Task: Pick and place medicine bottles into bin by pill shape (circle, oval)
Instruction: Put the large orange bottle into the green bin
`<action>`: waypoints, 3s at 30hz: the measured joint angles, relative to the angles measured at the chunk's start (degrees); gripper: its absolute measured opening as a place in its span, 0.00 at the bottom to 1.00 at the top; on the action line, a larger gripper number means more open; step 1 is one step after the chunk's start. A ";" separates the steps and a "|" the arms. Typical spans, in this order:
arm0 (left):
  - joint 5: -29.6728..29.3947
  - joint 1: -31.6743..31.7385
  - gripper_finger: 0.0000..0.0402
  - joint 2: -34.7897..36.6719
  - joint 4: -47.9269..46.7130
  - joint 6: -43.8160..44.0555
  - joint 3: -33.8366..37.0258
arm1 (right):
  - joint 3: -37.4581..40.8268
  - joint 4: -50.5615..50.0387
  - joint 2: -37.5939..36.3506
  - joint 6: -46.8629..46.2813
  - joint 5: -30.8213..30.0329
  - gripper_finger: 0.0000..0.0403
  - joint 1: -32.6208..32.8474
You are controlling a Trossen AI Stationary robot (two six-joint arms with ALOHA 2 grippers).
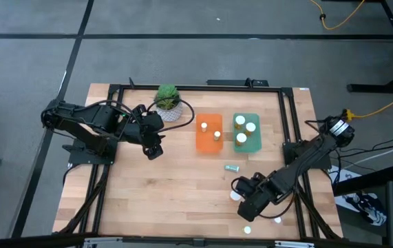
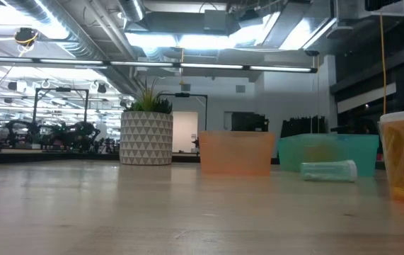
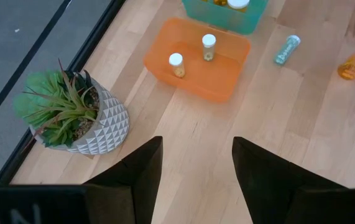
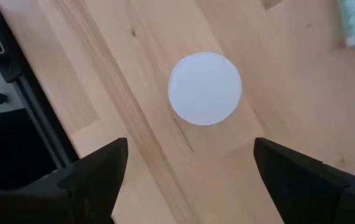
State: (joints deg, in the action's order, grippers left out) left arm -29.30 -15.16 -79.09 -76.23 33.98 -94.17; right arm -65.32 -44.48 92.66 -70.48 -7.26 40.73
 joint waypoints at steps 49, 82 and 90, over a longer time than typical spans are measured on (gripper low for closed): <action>-0.02 0.00 0.47 0.00 0.00 0.37 0.00 | 0.00 -5.18 7.71 -3.06 2.86 0.58 -8.44; -0.02 0.02 0.47 0.00 0.00 0.36 0.00 | -11.67 -38.87 -13.80 9.37 -12.66 0.52 -30.63; -0.02 0.01 0.47 0.00 0.00 0.00 0.00 | 0.00 -28.84 -13.79 18.23 -4.90 0.52 -39.81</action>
State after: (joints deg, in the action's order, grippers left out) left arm -29.32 -15.15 -79.09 -76.23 33.98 -94.17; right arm -65.32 -73.32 78.87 -52.26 -12.16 0.92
